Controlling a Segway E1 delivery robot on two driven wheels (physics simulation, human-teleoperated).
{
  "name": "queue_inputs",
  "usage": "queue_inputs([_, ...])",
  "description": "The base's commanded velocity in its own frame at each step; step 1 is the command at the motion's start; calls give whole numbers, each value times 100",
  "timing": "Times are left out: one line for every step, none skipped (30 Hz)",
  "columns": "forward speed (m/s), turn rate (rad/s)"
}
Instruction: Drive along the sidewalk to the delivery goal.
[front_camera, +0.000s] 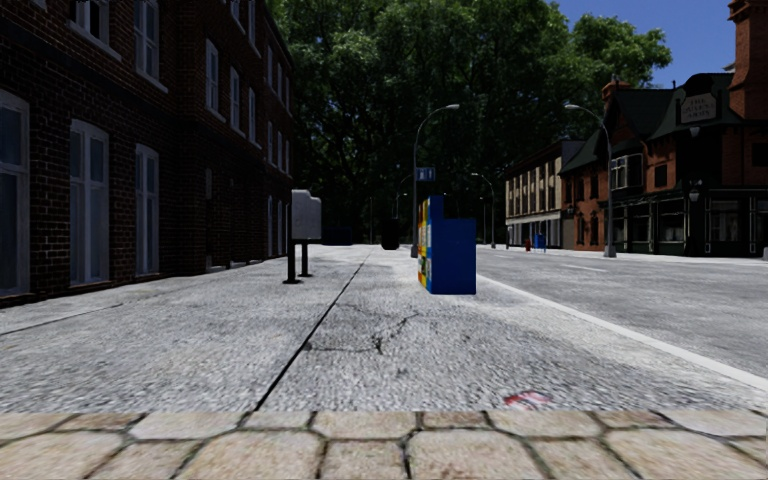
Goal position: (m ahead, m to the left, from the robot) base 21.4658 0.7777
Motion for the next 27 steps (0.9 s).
queue_inputs([185, 0])
queue_inputs([185, 0])
queue_inputs([185, 0])
queue_inputs([185, 0])
queue_inputs([185, 2])
queue_inputs([185, 2])
queue_inputs([185, 20])
queue_inputs([185, 27])
queue_inputs([185, 34])
queue_inputs([185, 36])
queue_inputs([185, 36])
queue_inputs([185, 37])
queue_inputs([185, 33])
queue_inputs([185, 15])
queue_inputs([185, 15])
queue_inputs([185, 0])
queue_inputs([185, 0])
queue_inputs([185, 0])
queue_inputs([185, 0])
queue_inputs([185, 0])
queue_inputs([185, 0])
queue_inputs([185, 0])
queue_inputs([185, 0])
queue_inputs([185, 0])
queue_inputs([185, 0])
queue_inputs([185, 0])
queue_inputs([185, 0])
